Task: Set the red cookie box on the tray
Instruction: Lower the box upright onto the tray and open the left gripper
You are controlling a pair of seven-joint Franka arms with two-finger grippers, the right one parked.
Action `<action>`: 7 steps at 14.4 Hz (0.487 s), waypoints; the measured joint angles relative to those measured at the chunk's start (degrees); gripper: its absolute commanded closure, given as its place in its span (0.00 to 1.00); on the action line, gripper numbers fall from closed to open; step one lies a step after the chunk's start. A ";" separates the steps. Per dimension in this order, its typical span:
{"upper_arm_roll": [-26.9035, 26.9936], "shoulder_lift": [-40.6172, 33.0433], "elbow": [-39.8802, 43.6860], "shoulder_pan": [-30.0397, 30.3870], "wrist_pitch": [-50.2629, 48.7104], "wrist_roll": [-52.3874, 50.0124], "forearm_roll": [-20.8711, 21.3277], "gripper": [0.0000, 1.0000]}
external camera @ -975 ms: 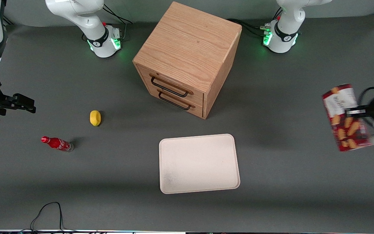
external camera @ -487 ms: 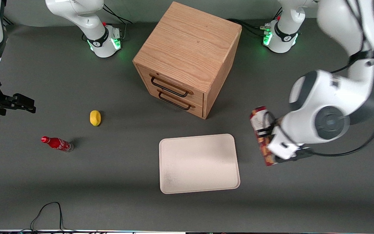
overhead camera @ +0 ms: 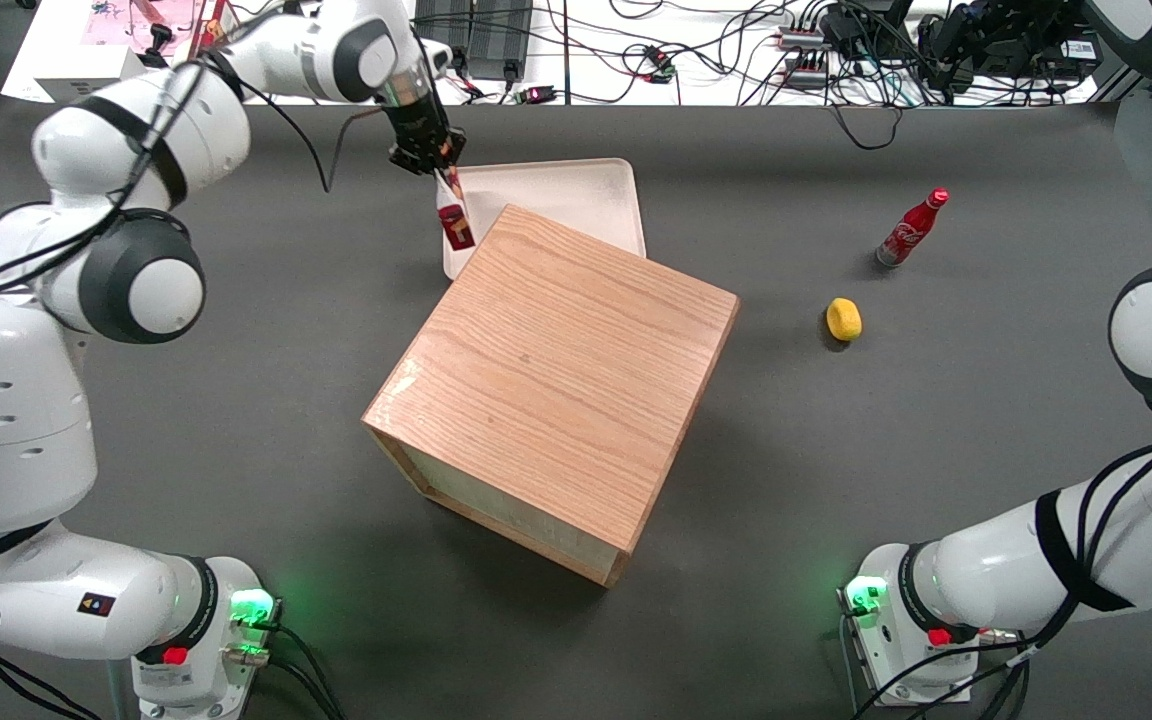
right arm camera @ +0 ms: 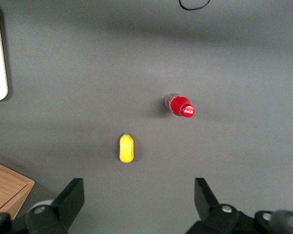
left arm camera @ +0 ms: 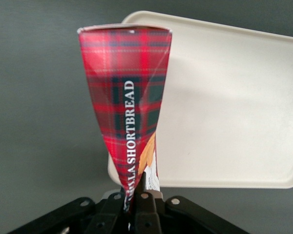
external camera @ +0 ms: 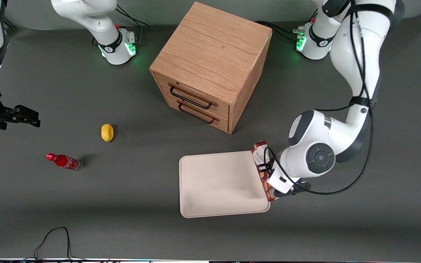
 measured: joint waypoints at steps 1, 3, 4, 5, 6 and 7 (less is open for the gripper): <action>0.00 1.16 0.12 -0.47 1.21 1.02 0.04 1.00; 0.00 2.77 0.33 -0.94 1.99 4.06 0.32 1.00; 0.02 3.11 0.33 -0.95 1.99 5.55 0.47 1.00; 0.04 3.33 0.33 -0.95 1.99 6.65 0.56 1.00; 0.05 3.49 0.32 -0.95 1.99 7.45 0.63 1.00; 0.05 3.54 0.26 -0.95 2.03 7.76 0.67 1.00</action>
